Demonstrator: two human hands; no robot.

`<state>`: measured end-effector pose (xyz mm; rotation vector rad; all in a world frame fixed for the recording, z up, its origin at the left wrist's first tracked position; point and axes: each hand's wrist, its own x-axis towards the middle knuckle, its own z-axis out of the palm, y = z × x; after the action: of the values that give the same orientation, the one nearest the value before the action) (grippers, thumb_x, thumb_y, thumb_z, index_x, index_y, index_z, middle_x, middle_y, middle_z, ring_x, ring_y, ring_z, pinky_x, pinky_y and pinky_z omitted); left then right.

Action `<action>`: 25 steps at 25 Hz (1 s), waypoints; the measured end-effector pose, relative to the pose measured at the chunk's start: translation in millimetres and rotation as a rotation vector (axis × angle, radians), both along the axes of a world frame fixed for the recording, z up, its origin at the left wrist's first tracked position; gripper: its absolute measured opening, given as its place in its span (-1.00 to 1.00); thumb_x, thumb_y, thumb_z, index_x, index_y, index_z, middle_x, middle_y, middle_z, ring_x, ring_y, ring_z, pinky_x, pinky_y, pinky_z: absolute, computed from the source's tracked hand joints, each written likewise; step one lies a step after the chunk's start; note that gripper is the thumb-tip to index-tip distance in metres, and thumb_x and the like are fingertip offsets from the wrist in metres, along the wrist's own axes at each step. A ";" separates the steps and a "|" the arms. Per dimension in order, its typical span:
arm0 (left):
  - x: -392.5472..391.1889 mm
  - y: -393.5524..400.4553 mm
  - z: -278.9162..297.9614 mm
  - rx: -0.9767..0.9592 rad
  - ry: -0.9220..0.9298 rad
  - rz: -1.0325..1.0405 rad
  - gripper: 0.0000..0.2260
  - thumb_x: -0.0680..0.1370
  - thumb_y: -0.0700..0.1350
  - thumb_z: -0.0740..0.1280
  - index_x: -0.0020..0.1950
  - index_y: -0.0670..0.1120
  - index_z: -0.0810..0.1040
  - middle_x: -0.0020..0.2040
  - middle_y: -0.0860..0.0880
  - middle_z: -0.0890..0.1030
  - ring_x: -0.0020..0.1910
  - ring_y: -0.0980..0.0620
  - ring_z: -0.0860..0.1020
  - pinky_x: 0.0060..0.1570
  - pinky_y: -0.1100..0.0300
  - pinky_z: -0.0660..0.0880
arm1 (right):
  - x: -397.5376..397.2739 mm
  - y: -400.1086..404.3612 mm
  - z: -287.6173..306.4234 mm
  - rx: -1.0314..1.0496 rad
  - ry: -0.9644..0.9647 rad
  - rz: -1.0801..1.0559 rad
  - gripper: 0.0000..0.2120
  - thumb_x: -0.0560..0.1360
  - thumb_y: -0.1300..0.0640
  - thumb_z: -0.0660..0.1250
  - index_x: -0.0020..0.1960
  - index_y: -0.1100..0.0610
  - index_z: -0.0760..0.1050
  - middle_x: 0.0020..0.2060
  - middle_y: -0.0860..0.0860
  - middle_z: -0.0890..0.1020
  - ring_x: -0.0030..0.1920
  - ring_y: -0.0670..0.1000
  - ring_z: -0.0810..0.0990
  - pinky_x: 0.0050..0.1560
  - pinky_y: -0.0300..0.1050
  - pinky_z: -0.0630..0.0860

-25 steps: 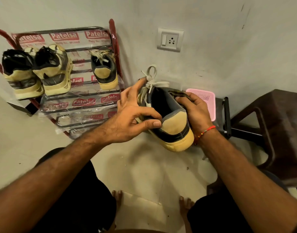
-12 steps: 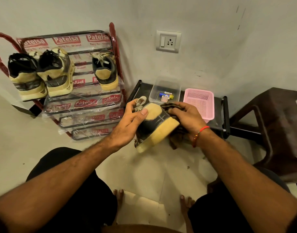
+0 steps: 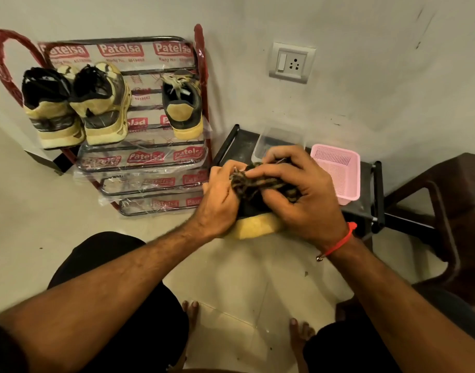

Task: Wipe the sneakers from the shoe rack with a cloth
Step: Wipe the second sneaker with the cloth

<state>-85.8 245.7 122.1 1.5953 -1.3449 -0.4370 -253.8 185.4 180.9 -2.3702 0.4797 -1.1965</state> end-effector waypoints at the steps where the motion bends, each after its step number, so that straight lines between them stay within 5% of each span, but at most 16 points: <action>1: -3.9 -0.1 0.7 -0.031 -0.019 -0.026 -0.81 0.61 0.04 0.06 0.06 0.14 0.45 -0.01 0.35 0.48 0.05 -0.01 0.45 0.11 -0.26 0.42 | 3.6 -1.4 -4.9 -0.057 0.031 -0.001 -0.72 0.39 0.34 0.37 0.06 0.20 0.69 0.03 0.10 0.56 0.08 0.06 0.57 0.16 -0.13 0.49; 5: -10.0 -4.0 4.4 -0.068 0.048 0.044 -0.79 0.63 0.11 0.02 -0.03 0.17 0.43 -0.08 0.36 0.47 0.00 -0.03 0.45 0.05 -0.29 0.42 | 5.5 -26.4 -8.1 0.148 -0.017 -0.265 -0.74 0.40 0.26 0.30 0.03 0.14 0.68 0.02 0.08 0.55 0.05 0.02 0.57 0.10 0.03 0.55; 9: -2.4 -6.7 1.7 -0.138 0.073 -0.001 -0.87 0.56 0.06 0.16 -0.02 0.11 0.48 -0.08 0.24 0.52 0.00 -0.09 0.49 -0.01 -0.24 0.46 | 8.4 5.6 -3.8 0.030 -0.008 0.027 -0.73 0.37 0.31 0.33 0.03 0.18 0.67 0.02 0.10 0.57 0.08 0.02 0.57 0.16 -0.17 0.48; 14: -1.9 -6.7 2.1 -0.200 0.024 -0.012 -0.79 0.64 -0.02 0.10 -0.03 -0.01 0.49 -0.11 0.14 0.49 -0.08 -0.10 0.49 -0.08 -0.20 0.47 | 5.5 -17.9 -7.0 0.243 -0.057 -0.212 -0.74 0.40 0.25 0.29 0.02 0.14 0.67 0.01 0.07 0.57 0.05 -0.05 0.57 0.11 -0.18 0.52; 18: 8.6 -9.9 -3.2 -0.171 0.067 -0.073 -0.91 0.59 -0.21 0.24 0.03 -0.09 0.51 -0.06 -0.06 0.58 -0.02 -0.20 0.55 -0.06 -0.24 0.50 | 9.7 4.3 -5.6 0.073 -0.016 0.052 -0.74 0.37 0.27 0.32 0.02 0.21 0.67 0.00 0.11 0.56 0.06 0.02 0.56 0.15 -0.20 0.47; 21: 11.5 -10.1 3.3 -0.168 0.132 0.040 -0.76 0.67 -0.04 0.16 0.03 -0.18 0.52 -0.12 -0.09 0.56 -0.12 -0.02 0.55 -0.11 -0.14 0.51 | 3.6 -8.2 -6.8 0.165 -0.056 -0.060 -0.76 0.37 0.23 0.30 -0.02 0.18 0.66 -0.02 0.11 0.54 0.04 0.04 0.56 0.10 -0.06 0.52; 25: 11.6 -5.5 10.2 -0.092 0.206 0.103 -0.68 0.67 0.14 0.16 -0.04 -0.07 0.51 -0.19 -0.02 0.54 -0.21 0.09 0.52 -0.18 0.07 0.49 | 2.3 -15.2 -15.7 0.144 0.000 -0.008 -0.80 0.36 0.17 0.31 -0.09 0.16 0.66 -0.08 0.05 0.56 -0.02 0.02 0.57 0.05 -0.19 0.50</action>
<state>-74.2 240.2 132.3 1.4930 -1.1072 -0.4572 -251.5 170.3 165.3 -2.2483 0.5570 -1.1257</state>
